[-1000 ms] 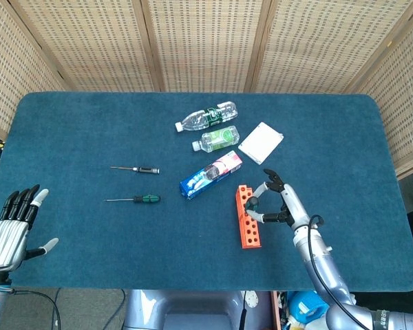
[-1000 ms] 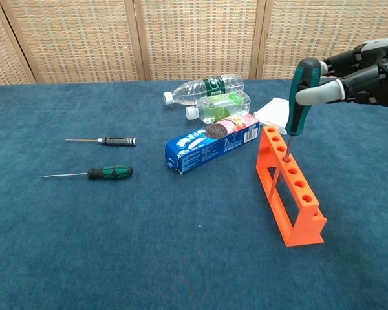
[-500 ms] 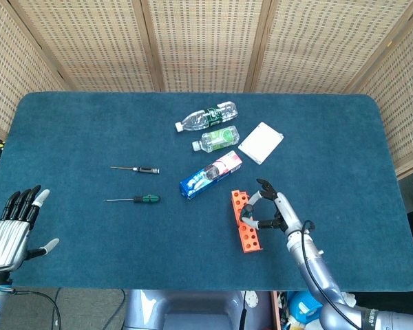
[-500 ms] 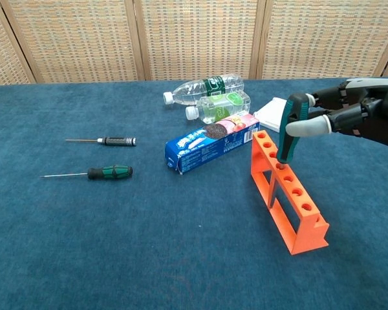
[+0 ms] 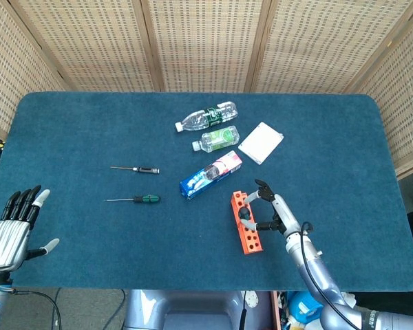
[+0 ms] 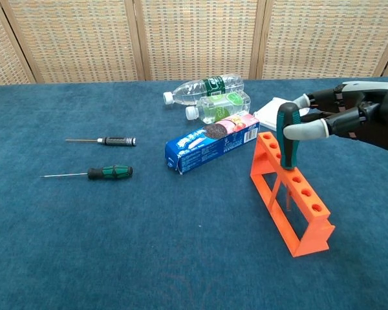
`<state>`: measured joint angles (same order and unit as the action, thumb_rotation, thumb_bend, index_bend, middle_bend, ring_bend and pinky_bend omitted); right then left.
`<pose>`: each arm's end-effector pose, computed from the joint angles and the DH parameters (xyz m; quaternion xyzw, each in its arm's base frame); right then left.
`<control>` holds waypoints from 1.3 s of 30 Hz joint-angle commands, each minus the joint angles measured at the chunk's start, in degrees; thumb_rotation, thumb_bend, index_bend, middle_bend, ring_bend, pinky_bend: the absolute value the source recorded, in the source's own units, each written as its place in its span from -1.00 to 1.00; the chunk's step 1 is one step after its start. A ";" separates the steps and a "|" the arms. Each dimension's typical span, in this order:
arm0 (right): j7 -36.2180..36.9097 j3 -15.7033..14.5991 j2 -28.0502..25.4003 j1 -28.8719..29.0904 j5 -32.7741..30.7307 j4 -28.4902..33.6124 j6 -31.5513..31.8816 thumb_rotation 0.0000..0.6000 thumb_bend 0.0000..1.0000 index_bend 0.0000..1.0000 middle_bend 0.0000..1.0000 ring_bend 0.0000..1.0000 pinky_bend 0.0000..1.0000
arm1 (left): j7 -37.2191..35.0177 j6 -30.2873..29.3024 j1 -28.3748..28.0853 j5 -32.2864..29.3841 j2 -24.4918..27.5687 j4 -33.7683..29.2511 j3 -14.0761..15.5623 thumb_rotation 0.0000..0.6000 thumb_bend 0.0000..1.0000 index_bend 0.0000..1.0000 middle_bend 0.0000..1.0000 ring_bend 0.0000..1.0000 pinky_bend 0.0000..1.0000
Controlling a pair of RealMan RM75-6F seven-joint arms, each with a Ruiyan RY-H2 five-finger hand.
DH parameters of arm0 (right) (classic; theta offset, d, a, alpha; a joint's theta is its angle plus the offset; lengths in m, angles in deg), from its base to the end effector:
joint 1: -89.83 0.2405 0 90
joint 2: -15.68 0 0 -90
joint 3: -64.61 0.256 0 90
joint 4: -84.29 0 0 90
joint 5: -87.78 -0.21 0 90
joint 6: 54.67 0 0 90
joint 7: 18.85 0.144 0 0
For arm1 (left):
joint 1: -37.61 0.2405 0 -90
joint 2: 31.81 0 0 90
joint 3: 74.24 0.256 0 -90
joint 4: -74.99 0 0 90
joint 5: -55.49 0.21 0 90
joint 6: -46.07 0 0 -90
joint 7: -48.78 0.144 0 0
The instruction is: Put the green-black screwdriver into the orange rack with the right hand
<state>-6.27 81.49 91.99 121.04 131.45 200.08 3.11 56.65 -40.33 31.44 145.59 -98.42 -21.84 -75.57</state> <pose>-0.1411 -0.2803 0.0384 0.4066 -0.7493 0.4667 0.2354 -0.2781 0.1797 0.1352 -0.6250 -0.3593 -0.4040 0.5631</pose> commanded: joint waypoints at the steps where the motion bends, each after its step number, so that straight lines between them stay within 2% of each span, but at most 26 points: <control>1: 0.04 0.05 -0.02 -0.08 0.17 0.03 -0.14 1.00 -0.62 -0.32 -1.00 -1.00 -1.00 | -0.08 -0.04 0.00 0.01 0.04 -0.01 -0.02 1.00 -1.00 -1.00 -1.00 -1.00 -1.00; 16: 0.73 0.75 -1.34 -0.82 2.22 0.83 -0.45 1.00 -0.62 -0.33 -1.00 -1.00 -1.00 | -0.31 -0.06 -0.01 -0.13 0.16 -0.01 -0.11 1.00 -1.00 -1.00 -1.00 -1.00 -1.00; 25: 0.47 1.27 -8.29 -3.16 7.04 3.21 0.56 1.00 -0.62 -0.44 -1.00 -1.00 -1.00 | -0.70 -0.33 0.07 -0.23 0.40 -0.10 -0.26 1.00 -1.00 -1.00 -1.00 -1.00 -1.00; 34: 3.03 -1.28 -16.91 -9.82 18.77 2.20 4.91 1.00 -0.62 -0.52 -1.00 -1.00 -1.00 | -1.12 -0.60 0.17 -0.35 0.82 -0.31 -0.42 1.00 -1.00 -1.00 -1.00 -1.00 -1.00; 39: -0.15 -5.12 -19.09 -13.59 25.65 -1.66 9.20 1.00 -0.62 -0.52 -1.00 -1.00 -1.00 | -1.19 -0.39 0.20 -0.77 1.04 -0.43 -0.47 1.00 -1.00 -1.00 -1.00 -1.00 -1.00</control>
<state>-4.62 78.51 74.10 109.50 154.30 200.50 10.05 55.45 -40.75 31.65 144.86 -97.41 -22.25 -76.05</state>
